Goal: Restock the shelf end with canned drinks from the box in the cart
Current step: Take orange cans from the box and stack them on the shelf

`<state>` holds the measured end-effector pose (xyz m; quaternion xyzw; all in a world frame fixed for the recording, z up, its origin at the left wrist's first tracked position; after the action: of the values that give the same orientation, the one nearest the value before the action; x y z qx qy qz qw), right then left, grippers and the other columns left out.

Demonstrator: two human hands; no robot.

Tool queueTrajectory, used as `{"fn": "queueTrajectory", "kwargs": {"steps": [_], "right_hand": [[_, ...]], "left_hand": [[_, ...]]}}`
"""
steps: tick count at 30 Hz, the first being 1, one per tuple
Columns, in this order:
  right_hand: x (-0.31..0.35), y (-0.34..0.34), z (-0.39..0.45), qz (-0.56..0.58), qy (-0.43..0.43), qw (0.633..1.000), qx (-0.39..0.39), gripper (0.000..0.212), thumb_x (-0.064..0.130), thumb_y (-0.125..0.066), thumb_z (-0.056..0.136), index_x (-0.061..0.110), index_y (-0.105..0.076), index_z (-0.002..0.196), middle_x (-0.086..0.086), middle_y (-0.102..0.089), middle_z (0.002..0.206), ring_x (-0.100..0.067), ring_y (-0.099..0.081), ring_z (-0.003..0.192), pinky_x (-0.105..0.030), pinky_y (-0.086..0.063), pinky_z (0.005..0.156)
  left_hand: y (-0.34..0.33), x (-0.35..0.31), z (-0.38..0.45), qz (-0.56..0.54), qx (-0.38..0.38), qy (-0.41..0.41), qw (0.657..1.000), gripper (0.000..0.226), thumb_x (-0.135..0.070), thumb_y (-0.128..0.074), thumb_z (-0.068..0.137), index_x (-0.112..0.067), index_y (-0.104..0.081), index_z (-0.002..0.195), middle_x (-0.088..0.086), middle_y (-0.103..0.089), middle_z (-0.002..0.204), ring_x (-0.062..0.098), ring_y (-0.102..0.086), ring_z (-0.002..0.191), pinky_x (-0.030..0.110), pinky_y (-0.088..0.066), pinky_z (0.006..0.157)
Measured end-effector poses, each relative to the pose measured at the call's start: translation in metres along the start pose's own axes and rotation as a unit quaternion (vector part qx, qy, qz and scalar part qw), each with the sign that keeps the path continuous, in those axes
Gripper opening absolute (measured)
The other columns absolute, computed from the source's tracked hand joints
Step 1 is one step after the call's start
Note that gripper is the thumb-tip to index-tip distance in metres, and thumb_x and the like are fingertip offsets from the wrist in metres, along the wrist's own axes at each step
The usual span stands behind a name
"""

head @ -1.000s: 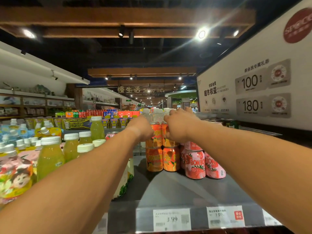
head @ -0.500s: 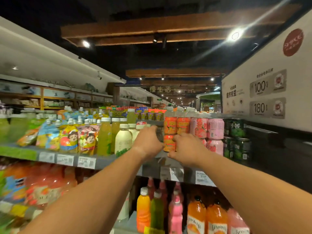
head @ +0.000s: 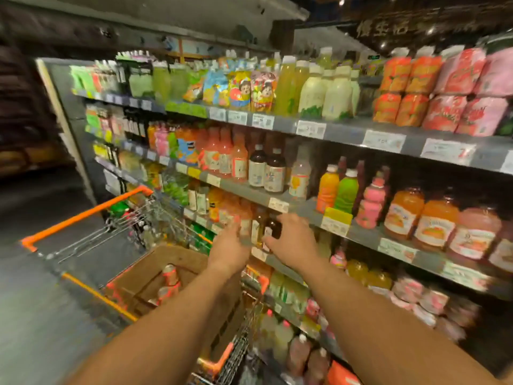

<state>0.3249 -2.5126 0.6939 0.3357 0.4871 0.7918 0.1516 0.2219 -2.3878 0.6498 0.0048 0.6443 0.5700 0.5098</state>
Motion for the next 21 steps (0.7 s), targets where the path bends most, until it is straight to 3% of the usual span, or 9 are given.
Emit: {"fn": "queueTrajectory", "kwargs": {"steps": [5, 11, 21], "right_hand": [[0.032, -0.097, -0.044, 0.025, -0.013, 0.996, 0.089, 0.054, 0.053, -0.061, 0.082, 0.016, -0.054, 0.121, -0.008, -0.052, 0.124, -0.030, -0.049, 0.116, -0.042, -0.045, 0.094], [0.086, -0.183, -0.092, 0.017, 0.048, 0.987, 0.154, 0.054, 0.050, -0.058, 0.084, 0.017, -0.049, 0.126, -0.003, -0.052, 0.123, -0.023, -0.048, 0.115, -0.039, -0.043, 0.100], [0.097, -0.243, -0.083, 0.014, 0.064, 0.979, 0.193, 0.055, 0.049, -0.059, 0.086, 0.017, -0.049, 0.130, 0.000, -0.051, 0.122, -0.020, -0.049, 0.114, -0.037, -0.043, 0.101]], "left_hand": [[0.017, 0.120, -0.052, 0.020, 0.027, 0.150, 0.988, 0.053, -0.027, -0.061, 0.084, -0.014, -0.053, 0.135, 0.012, -0.056, 0.130, 0.034, -0.058, 0.113, 0.042, -0.050, 0.096], [0.017, 0.208, -0.102, -0.020, -0.008, 0.282, 0.959, 0.042, -0.028, -0.064, 0.083, -0.019, -0.059, 0.124, 0.009, -0.061, 0.118, 0.031, -0.059, 0.108, 0.042, -0.050, 0.094], [-0.016, 0.244, -0.083, -0.030, 0.036, 0.288, 0.956, 0.064, -0.028, -0.062, 0.086, -0.015, -0.043, 0.146, 0.010, -0.050, 0.135, 0.026, -0.051, 0.125, 0.034, -0.043, 0.107]]}}
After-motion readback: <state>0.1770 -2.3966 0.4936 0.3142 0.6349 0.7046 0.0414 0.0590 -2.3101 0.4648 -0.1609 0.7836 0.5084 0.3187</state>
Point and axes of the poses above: each hand's wrist, its own z-axis towards the middle knuckle, its own y-axis out of the back of the hand, x = y × z, the point moved 1 cm from there along z, towards the middle knuckle
